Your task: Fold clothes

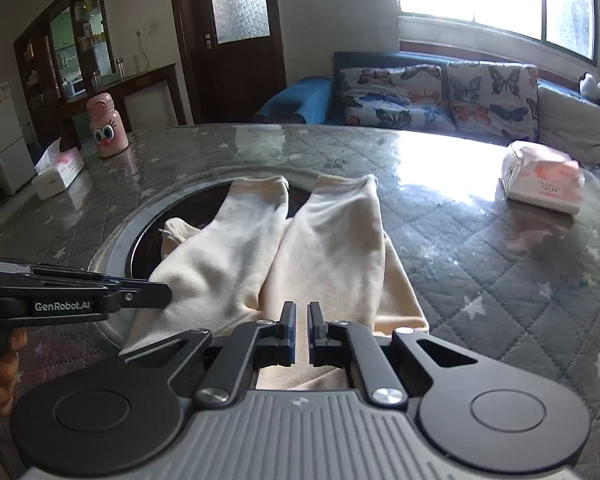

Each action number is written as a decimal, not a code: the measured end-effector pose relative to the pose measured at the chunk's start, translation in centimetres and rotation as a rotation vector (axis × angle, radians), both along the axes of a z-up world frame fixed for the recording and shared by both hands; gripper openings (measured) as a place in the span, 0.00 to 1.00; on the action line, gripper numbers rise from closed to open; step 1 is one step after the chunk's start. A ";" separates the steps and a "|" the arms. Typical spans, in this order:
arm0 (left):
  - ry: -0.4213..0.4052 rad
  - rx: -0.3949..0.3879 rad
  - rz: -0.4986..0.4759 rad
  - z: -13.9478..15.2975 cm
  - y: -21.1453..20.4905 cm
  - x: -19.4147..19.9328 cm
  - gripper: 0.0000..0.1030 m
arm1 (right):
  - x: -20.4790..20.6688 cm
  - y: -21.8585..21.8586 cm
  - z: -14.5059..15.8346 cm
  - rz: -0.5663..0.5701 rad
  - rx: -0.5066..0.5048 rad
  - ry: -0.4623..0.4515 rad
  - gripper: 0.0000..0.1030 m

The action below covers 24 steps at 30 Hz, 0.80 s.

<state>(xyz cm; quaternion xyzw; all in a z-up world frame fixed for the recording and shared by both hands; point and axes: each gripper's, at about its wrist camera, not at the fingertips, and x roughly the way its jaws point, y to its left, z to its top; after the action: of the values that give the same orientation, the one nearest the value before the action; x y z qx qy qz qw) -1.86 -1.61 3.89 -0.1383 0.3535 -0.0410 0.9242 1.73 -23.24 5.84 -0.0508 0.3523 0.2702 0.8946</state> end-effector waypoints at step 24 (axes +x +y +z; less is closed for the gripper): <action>0.043 -0.050 0.003 -0.4 0.6 0.3 0.41 | 0.1 0.7 -1.3 0.034 -0.088 0.007 0.04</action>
<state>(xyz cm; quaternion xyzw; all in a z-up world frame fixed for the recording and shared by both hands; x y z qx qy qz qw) -1.59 -1.04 3.46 -0.1626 0.3721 -0.0454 0.9127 1.87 -22.53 4.50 -0.0949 0.3660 0.2698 0.8856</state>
